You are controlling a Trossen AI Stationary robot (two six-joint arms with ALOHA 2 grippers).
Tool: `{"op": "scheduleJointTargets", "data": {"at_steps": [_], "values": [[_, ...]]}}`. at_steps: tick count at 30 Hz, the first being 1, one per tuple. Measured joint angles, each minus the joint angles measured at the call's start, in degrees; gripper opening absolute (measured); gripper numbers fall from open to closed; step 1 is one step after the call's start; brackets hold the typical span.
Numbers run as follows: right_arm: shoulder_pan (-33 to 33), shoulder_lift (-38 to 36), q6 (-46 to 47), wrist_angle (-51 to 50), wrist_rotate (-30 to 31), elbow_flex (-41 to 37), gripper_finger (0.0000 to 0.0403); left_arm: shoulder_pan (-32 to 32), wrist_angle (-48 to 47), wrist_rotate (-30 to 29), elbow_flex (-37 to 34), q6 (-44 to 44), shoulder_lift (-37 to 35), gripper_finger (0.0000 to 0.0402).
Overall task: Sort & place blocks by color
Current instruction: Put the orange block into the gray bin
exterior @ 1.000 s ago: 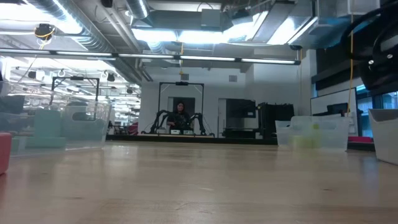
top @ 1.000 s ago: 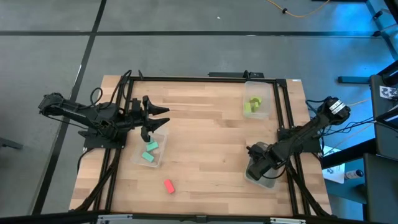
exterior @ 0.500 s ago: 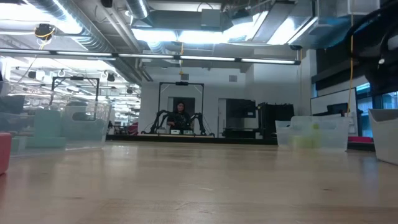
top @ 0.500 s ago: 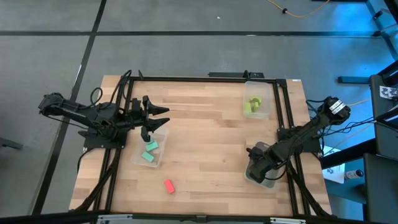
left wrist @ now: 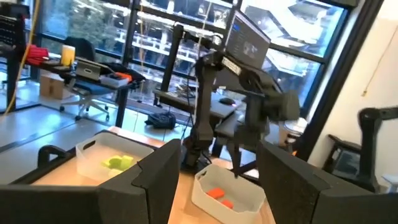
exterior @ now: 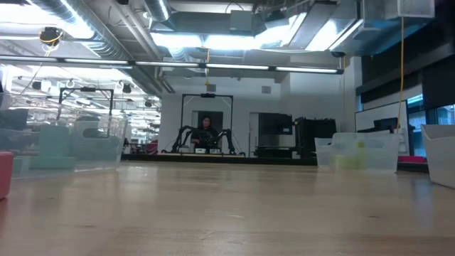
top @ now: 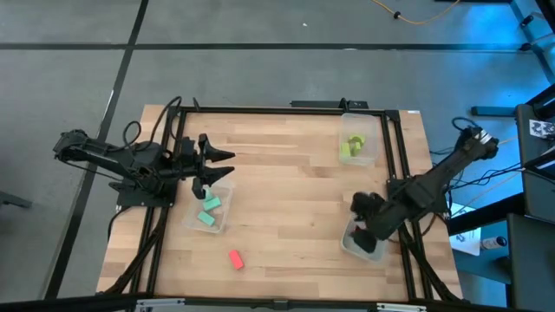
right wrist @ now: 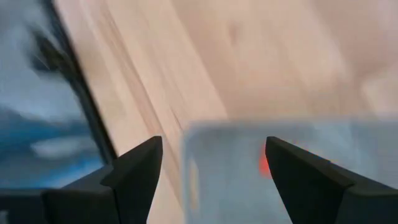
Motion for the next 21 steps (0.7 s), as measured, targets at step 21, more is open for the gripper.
{"op": "scheduleJointTargets", "data": {"at_steps": [21], "values": [[-20.40, 3.00, -47.91, 61.58, 13.72, 1.29, 0.0289, -0.03, -0.35, 0.85, 0.00, -0.11, -0.48, 0.0202]]}}
